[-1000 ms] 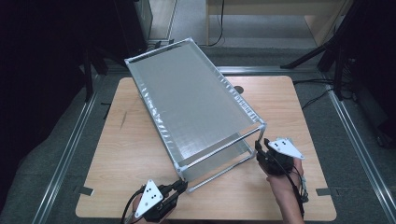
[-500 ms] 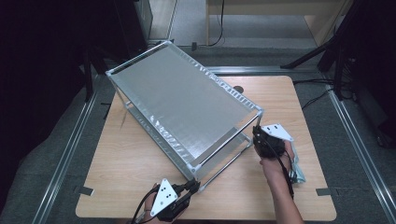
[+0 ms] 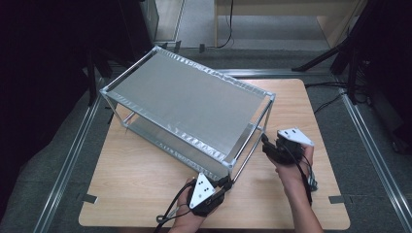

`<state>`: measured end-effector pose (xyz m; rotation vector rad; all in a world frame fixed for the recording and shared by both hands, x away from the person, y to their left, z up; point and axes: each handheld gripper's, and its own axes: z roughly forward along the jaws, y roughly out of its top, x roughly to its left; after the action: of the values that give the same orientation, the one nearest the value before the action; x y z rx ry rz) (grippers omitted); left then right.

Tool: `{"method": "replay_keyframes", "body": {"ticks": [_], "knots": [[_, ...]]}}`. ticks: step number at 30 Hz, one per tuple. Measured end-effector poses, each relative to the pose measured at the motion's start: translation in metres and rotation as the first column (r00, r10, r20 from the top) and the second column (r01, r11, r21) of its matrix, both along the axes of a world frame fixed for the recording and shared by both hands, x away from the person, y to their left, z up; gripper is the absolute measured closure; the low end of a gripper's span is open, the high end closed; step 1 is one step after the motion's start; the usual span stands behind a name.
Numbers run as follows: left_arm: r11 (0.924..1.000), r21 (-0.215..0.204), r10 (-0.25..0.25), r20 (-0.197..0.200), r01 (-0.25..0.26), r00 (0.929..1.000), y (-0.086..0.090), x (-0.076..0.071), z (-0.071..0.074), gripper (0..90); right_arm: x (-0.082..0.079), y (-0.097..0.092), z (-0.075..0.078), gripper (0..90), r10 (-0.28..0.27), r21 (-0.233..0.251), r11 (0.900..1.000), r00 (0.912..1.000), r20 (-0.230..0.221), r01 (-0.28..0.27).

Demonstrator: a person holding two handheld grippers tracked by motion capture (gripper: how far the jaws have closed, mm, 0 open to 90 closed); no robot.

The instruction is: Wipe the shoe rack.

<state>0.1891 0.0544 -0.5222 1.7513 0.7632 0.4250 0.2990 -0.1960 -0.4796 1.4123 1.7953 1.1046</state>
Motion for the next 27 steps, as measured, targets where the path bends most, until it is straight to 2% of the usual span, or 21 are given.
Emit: {"method": "replay_keyframes", "body": {"ticks": [2,3,4,5,7,9,11,13,14,15,17,18,20,21,22,24,25,27], "knots": [[0.9999,-0.012,-0.005,-0.002,0.005,1.0000,-0.001,0.005,0.001,80.3,-0.021,0.000,0.004,37.2,0.024,0.024,0.9994,0.9994,0.025,-0.025],[1.0000,-0.009,0.000,-0.003,0.000,1.0000,0.000,0.005,0.003,76.7,-0.034,0.001,0.004,34.3,0.045,0.030,0.9985,0.9981,0.041,-0.046],[1.0000,0.001,0.005,-0.004,-0.005,1.0000,0.002,0.004,0.005,71.6,-0.041,0.003,0.003,31.7,0.043,0.026,0.9987,0.9981,0.043,-0.044],[1.0000,0.003,0.000,-0.010,0.000,1.0000,0.005,0.004,0.006,65.5,-0.053,0.008,-0.002,26.4,0.046,0.003,0.9989,0.9981,0.041,-0.046],[1.0000,0.007,-0.004,-0.022,0.004,0.9998,0.016,-0.001,0.007,57.1,-0.070,0.016,-0.014,17.8,0.084,-0.023,0.9963,0.9960,0.032,-0.083],[1.0000,0.003,0.008,-0.012,-0.008,0.9999,0.029,-0.007,0.007,53.3,-0.078,0.022,-0.019,13.6,0.114,-0.018,0.9934,0.9932,0.024,-0.113],[0.9993,-0.011,0.036,-0.017,-0.037,0.9992,0.045,-0.011,0.007,48.8,-0.087,0.030,-0.021,8.7,0.165,-0.001,0.9863,0.9863,0.011,-0.165],[0.9976,-0.018,0.066,-0.021,-0.067,0.9976,0.061,-0.014,0.007,44.0,-0.094,0.036,-0.020,4.4,0.219,0.048,0.9746,0.9757,0.001,-0.219],[0.9954,-0.018,0.094,-0.019,-0.094,0.9954,0.070,-0.015,0.008,43.3,-0.096,0.038,-0.019,3.6,0.231,0.056,0.9714,0.9730,0.000,-0.231],[0.9913,-0.015,0.130,-0.017,-0.131,0.9913,0.085,-0.016,0.008,42.0,-0.100,0.042,-0.018,3.0,0.248,0.061,0.9668,0.9687,0.007,-0.248],[0.9850,-0.021,0.171,-0.019,-0.171,0.9851,0.100,-0.015,0.008,39.7,-0.110,0.054,-0.016,2.9,0.288,0.058,0.9556,0.9573,0.030,-0.289],[0.9781,-0.029,0.205,-0.025,-0.206,0.9784,0.113,-0.014,0.007,39.1,-0.111,0.057,-0.016,3.0,0.292,0.054,0.9543,0.9557,0.034,-0.294],[0.9641,-0.055,0.258,-0.040,-0.260,0.9653,0.132,-0.014,0.002,38.8,-0.114,0.070,-0.017,8.1,0.297,0.047,0.9530,0.9538,0.042,-0.299],[0.9582,-0.065,0.276,-0.045,-0.278,0.9601,0.138,-0.014,0.000,38.7,-0.114,0.075,-0.018,14.1,0.296,0.048,0.9534,0.9541,0.048,-0.298],[0.9492,-0.077,0.301,-0.056,-0.305,0.9518,0.148,-0.014,-0.004,38.7,-0.115,0.079,-0.019,17.6,0.290,0.046,0.9551,0.9554,0.056,-0.293],[0.9433,-0.060,0.322,-0.075,-0.326,0.9439,0.160,-0.011,-0.007,38.6,-0.115,0.086,-0.022,33.8,0.279,0.034,0.9588,0.9580,0.066,-0.282],[0.9406,-0.055,0.331,-0.070,-0.335,0.9410,0.164,-0.010,-0.007,38.4,-0.115,0.087,-0.023,43.4,0.269,0.020,0.9622,0.9603,0.073,-0.271],[0.9278,-0.058,0.364,-0.074,-0.368,0.9284,0.175,-0.006,-0.008,38.4,-0.115,0.085,-0.025,56.1,0.252,0.015,0.9671,0.9649,0.072,-0.254]]}}
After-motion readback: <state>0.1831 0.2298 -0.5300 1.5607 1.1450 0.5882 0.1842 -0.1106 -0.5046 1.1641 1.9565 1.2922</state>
